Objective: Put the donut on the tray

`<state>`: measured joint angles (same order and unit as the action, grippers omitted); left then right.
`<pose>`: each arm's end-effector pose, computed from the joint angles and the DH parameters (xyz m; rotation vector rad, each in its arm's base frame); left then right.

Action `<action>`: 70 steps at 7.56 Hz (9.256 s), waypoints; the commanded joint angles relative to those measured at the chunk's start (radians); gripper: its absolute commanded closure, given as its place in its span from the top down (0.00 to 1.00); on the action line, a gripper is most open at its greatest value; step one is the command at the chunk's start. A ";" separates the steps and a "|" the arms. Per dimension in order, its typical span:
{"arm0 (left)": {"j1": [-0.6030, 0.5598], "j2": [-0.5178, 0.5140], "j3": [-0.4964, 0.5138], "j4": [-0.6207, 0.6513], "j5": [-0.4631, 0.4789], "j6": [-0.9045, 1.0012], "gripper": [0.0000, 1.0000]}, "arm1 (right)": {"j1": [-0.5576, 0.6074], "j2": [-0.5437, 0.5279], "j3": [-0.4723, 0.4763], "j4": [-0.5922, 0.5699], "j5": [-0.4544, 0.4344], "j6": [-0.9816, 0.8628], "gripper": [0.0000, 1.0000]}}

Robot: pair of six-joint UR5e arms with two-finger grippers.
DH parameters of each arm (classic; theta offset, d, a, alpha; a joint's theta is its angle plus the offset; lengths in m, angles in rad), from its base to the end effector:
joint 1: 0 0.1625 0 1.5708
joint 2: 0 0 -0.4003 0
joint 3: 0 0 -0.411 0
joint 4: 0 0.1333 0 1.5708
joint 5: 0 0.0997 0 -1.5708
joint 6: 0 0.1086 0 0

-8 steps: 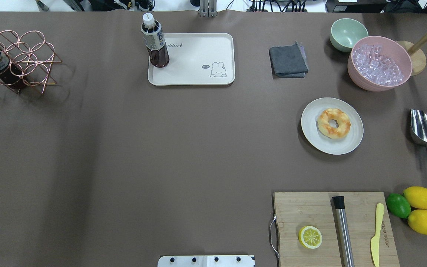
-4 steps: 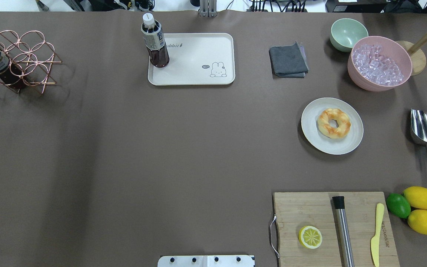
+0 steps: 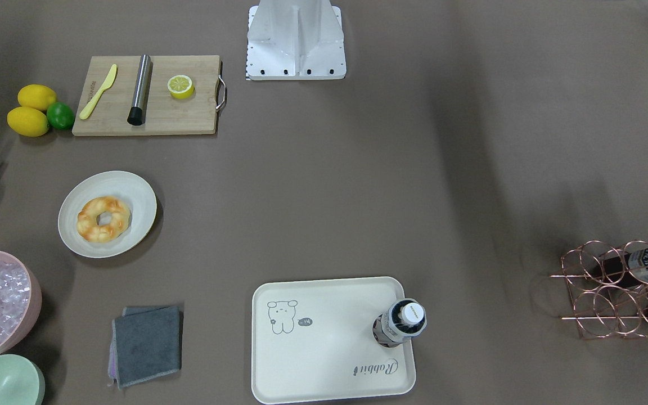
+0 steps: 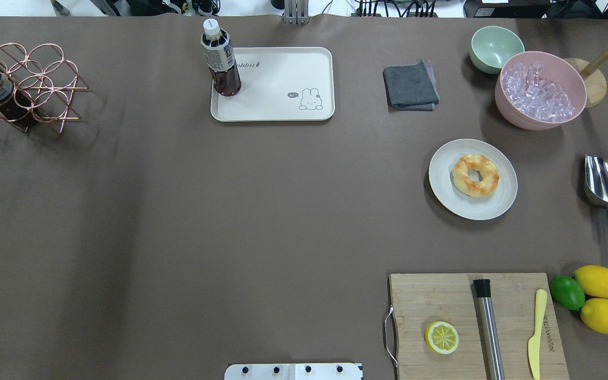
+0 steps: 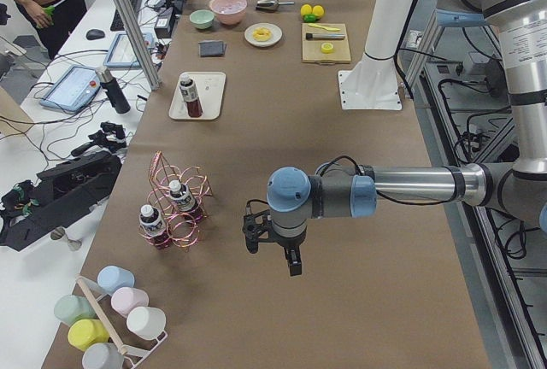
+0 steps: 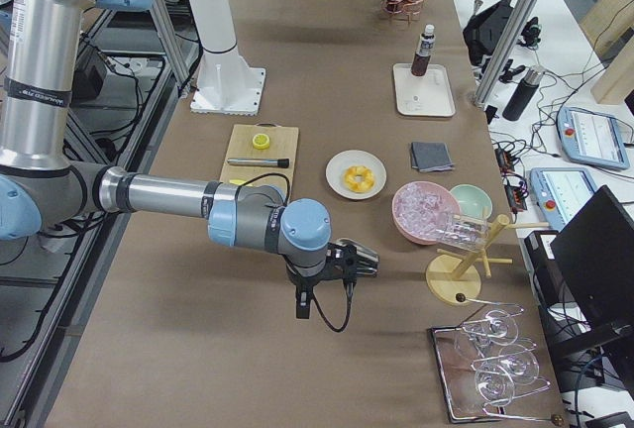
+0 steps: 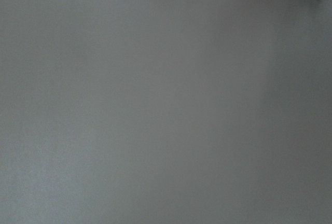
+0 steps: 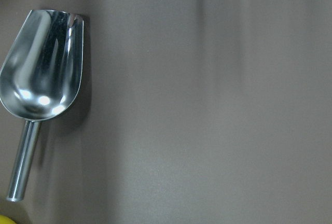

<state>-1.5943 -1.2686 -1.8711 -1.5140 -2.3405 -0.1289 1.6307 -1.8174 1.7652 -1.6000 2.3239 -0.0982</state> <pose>-0.0668 -0.3854 0.6291 -0.0963 0.7664 -0.1673 0.0832 -0.4014 0.6592 -0.0178 -0.7564 -0.0058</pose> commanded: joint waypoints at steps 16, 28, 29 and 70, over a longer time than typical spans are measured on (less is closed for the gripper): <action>0.000 0.008 0.003 0.000 -0.002 -0.003 0.98 | -0.020 0.013 0.022 0.000 0.023 0.020 1.00; 0.004 0.006 0.020 -0.002 0.003 -0.003 0.98 | -0.592 0.277 0.080 0.274 -0.060 1.034 1.00; 0.004 0.005 0.020 -0.002 0.003 -0.003 0.98 | -0.629 0.276 0.074 0.276 -0.083 1.034 1.00; 0.007 0.000 0.004 0.005 0.001 -0.003 0.98 | -0.694 0.817 -0.309 0.448 -0.046 1.667 1.00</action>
<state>-1.5901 -1.2641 -1.8699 -1.5120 -2.3374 -0.1319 0.8639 -0.8121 1.2821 -1.1142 2.1901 1.7288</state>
